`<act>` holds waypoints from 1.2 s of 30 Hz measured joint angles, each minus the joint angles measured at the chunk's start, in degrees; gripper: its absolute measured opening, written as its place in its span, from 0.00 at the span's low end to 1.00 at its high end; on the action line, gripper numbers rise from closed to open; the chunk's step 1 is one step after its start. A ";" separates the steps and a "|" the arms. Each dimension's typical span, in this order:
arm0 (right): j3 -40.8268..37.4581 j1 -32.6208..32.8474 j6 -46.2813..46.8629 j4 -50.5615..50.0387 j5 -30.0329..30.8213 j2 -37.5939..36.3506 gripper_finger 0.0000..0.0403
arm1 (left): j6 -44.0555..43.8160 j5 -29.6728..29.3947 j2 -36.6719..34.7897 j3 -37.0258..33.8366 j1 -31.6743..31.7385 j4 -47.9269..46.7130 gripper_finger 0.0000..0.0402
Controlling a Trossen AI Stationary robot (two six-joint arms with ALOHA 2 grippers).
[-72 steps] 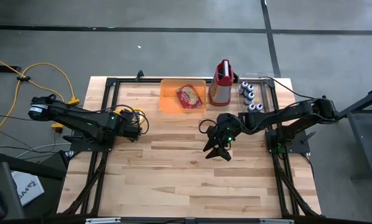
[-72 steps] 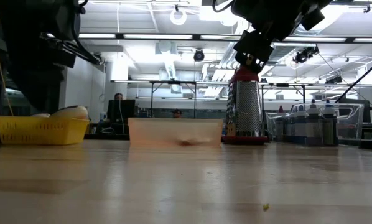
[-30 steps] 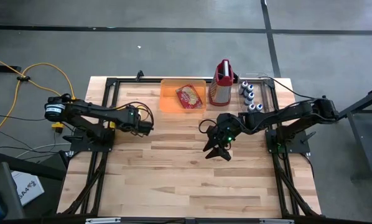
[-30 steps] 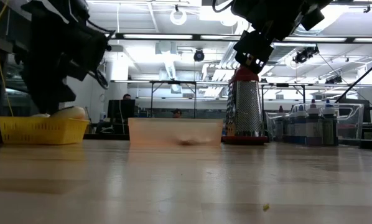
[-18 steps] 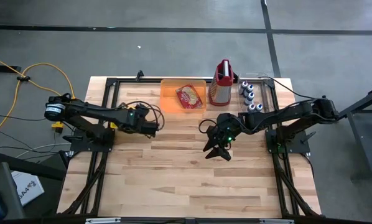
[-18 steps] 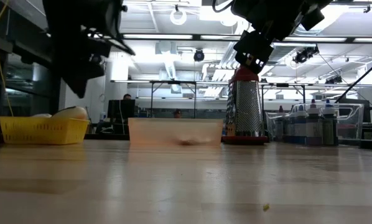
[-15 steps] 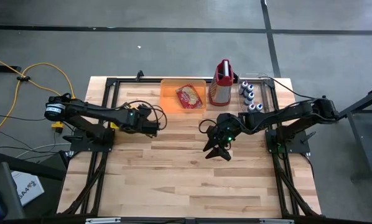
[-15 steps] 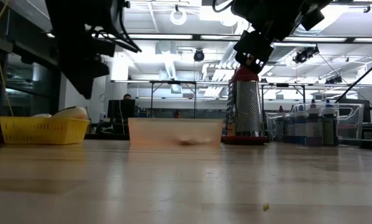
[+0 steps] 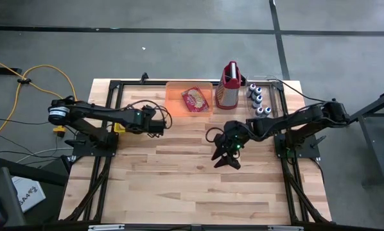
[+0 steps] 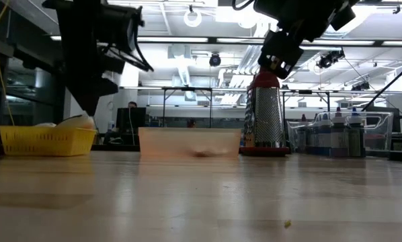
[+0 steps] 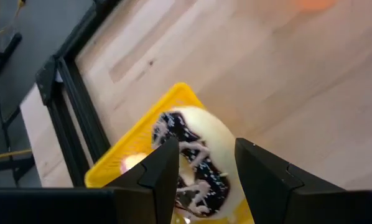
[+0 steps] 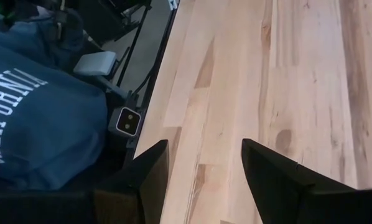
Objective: Pick & Place Food Item
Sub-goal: Adjust the donuts in the yellow bin, then return to Home Position
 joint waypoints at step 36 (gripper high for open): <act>0.00 0.45 0.02 -0.59 0.07 0.00 0.47 | 4.04 0.70 4.29 4.38 -0.22 -2.41 0.37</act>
